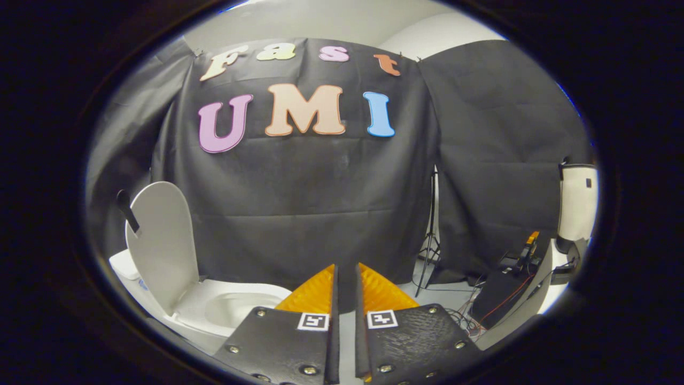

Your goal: Open the toilet lid.

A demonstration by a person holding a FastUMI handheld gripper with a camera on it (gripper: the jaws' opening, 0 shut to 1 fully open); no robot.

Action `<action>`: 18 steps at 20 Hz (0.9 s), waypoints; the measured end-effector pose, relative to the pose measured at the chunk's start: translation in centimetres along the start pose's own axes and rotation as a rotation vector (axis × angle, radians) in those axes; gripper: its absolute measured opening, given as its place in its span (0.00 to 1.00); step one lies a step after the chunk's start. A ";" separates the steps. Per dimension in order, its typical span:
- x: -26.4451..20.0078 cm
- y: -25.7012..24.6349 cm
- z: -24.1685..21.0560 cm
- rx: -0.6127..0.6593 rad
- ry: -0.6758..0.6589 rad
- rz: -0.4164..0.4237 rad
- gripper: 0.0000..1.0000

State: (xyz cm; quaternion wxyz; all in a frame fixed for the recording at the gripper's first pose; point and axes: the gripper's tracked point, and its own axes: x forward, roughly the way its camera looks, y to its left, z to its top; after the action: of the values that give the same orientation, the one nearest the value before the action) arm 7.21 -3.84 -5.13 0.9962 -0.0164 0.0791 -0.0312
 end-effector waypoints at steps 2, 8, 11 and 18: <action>-0.1 0.0 -0.1 0.002 0.000 0.000 0.12; 0.1 0.0 -0.3 0.003 0.005 0.005 0.12; -0.1 0.0 -0.2 0.005 0.008 0.004 0.12; -0.3 -1.3 -0.4 0.021 0.001 -0.025 0.12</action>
State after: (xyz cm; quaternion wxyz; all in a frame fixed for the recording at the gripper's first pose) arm 6.76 -5.12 -5.42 0.9958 -0.0068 0.0791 -0.0447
